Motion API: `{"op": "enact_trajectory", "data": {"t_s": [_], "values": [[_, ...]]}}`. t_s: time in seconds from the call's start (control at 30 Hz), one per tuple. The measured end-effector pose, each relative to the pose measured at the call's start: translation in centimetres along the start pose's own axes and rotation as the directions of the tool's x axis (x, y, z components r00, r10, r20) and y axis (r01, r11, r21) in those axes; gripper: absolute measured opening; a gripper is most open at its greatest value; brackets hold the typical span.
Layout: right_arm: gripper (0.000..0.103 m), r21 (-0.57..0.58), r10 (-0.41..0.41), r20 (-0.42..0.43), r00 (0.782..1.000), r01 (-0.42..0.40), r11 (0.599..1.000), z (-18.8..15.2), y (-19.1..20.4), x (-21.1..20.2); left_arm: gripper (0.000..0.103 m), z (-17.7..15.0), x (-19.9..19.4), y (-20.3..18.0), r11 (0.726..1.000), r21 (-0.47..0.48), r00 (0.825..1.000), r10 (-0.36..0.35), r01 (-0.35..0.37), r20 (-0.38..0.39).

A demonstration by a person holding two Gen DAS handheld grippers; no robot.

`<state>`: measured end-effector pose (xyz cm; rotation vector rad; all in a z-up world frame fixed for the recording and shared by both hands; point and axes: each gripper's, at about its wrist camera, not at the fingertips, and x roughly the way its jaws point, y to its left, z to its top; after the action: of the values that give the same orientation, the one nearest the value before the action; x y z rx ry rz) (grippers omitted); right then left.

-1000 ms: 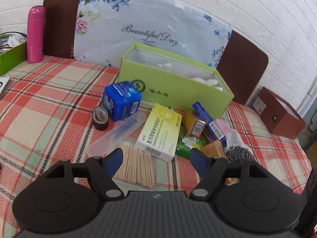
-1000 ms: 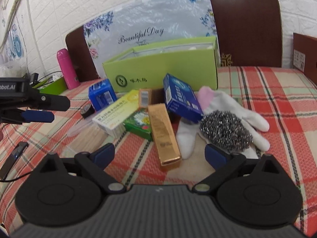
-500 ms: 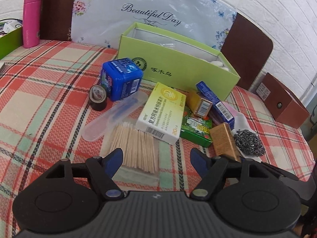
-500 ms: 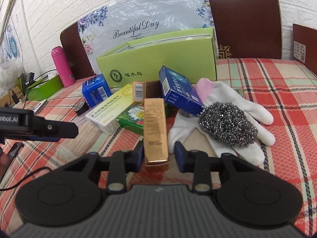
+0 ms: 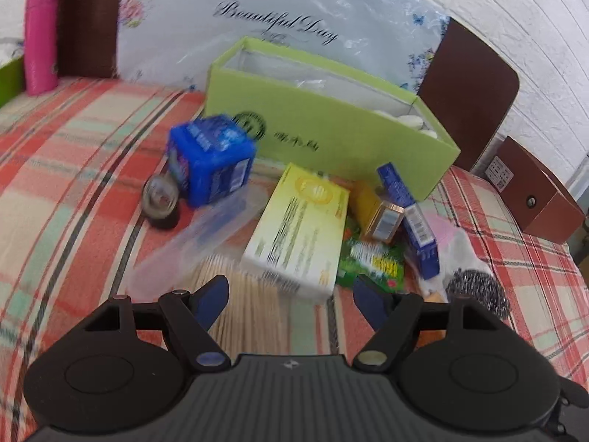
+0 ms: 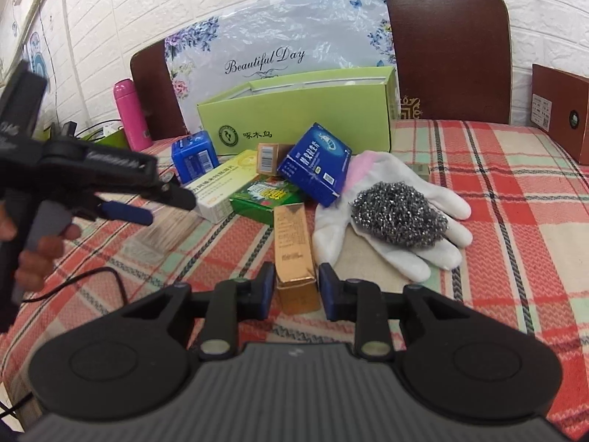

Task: Organize objects
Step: 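Grasp the gold box with right tool while left tool grasps yellow medicine box, then lift the gold box and yellow medicine box off the table with both tools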

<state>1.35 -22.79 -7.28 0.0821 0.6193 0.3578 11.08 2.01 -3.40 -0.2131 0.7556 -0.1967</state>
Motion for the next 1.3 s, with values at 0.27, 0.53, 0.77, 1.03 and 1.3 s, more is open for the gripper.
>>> {"op": "enact_trajectory", "data": {"t_s": [0.27, 0.53, 0.77, 1.03, 1.3], "values": [[0.038, 0.016, -0.015, 0.016, 1.0, 0.015, 1.0, -0.1, 0.0, -0.4, 0.081, 0.8, 3.7, -0.3, 0.982, 0.19, 1.0, 0.001, 0.001, -0.009], [0.042, 0.003, -0.002, -0.003, 1.0, 0.002, 1.0, 0.1, 0.6, 0.4, 0.081, 0.4, 3.7, -0.3, 0.965, 0.257, 0.997, -0.031, 0.049, -0.073], [0.044, 0.02, -0.004, -0.035, 0.999, 0.005, 1.0, 0.5, 0.6, 1.9, 0.071, 1.4, 4.8, -0.5, 0.973, 0.23, 0.997, 0.024, -0.008, -0.068], [0.024, 0.013, 0.004, -0.045, 0.999, -0.003, 1.0, 0.9, 0.3, 0.8, 0.069, 0.1, -1.4, -0.3, 0.984, 0.163, 0.997, -0.075, 0.077, -0.02], [0.025, 0.012, 0.09, -0.097, 0.991, -0.089, 0.996, 0.4, 1.0, -1.0, 0.07, -6.3, -3.9, -1.5, 0.982, 0.15, 0.987, -0.091, 0.111, -0.134]]}}
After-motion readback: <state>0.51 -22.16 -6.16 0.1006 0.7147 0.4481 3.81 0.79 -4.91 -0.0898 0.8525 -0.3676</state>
